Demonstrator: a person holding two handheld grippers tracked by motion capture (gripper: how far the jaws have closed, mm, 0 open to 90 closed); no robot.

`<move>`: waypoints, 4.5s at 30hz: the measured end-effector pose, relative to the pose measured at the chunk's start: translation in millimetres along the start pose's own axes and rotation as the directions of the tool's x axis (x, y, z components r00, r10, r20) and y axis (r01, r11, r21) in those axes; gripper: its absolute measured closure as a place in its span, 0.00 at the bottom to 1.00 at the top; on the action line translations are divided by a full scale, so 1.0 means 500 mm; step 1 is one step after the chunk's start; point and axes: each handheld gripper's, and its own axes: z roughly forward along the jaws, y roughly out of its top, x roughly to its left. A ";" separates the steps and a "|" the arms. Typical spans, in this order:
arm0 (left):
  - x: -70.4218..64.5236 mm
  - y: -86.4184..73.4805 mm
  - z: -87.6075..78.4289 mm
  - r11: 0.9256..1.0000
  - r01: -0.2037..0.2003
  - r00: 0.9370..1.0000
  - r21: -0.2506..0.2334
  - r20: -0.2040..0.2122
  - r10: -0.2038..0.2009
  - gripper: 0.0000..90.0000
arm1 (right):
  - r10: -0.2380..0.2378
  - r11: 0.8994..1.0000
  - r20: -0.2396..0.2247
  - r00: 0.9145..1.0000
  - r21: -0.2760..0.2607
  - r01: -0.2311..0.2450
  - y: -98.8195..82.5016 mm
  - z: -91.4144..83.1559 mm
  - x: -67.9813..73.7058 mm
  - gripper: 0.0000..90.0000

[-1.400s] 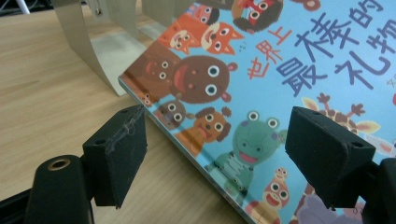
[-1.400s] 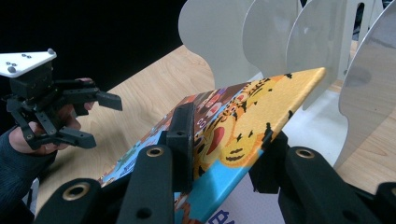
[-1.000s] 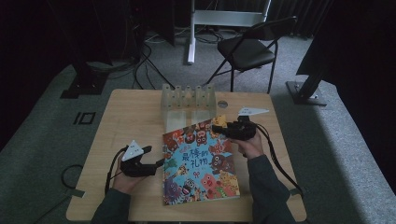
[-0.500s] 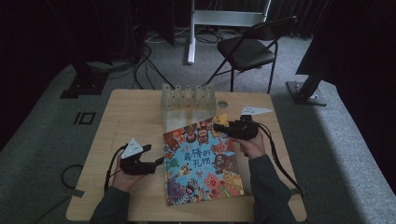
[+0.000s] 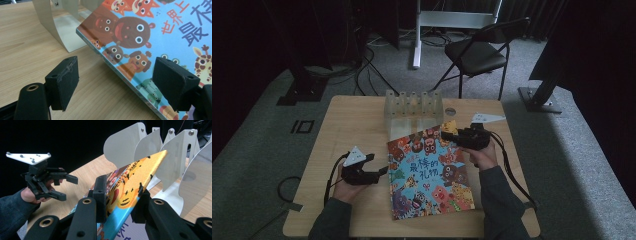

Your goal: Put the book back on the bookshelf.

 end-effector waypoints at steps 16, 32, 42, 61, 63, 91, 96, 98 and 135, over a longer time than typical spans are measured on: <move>0.001 0.000 0.003 1.000 0.010 0.999 -0.017 0.033 -0.010 0.24 | -0.024 1.000 -0.008 1.000 -0.020 0.024 0.007 -0.011 0.014 0.80; 0.011 0.020 0.007 0.998 0.025 0.996 -0.066 0.088 -0.019 0.21 | -0.069 0.996 -0.033 0.997 -0.065 0.067 0.011 -0.024 0.032 0.81; 0.013 0.041 0.025 0.997 0.025 0.995 -0.074 0.100 -0.018 0.21 | -0.087 0.992 -0.049 0.995 -0.091 0.082 0.011 -0.032 0.039 0.81; 0.036 0.066 0.049 0.991 0.058 0.991 -0.120 0.128 -0.042 0.18 | -0.089 0.989 -0.082 0.993 -0.127 0.078 0.008 -0.037 0.039 0.81; 0.038 0.069 0.053 0.991 0.059 0.990 -0.120 0.133 -0.043 0.18 | -0.089 0.989 -0.083 0.993 -0.128 0.078 0.008 -0.037 0.039 0.81; 0.057 0.089 0.089 0.986 0.141 0.945 -0.089 0.308 -0.108 0.10 | -0.098 0.985 -0.102 0.990 -0.149 0.083 0.003 -0.041 0.036 0.81; 0.057 0.091 0.087 0.984 0.155 0.949 -0.087 0.290 -0.124 0.15 | -0.111 0.987 -0.063 0.992 -0.120 0.103 0.003 -0.041 0.033 0.81; 0.057 0.092 0.086 0.984 0.158 0.949 -0.087 0.289 -0.127 0.17 | -0.120 0.987 -0.051 0.991 -0.112 0.113 0.003 -0.042 0.033 0.81; 0.060 0.115 0.055 0.965 0.210 0.955 -0.157 0.244 -0.169 0.44 | -0.159 0.985 0.014 0.987 -0.070 0.160 0.004 -0.058 0.018 0.71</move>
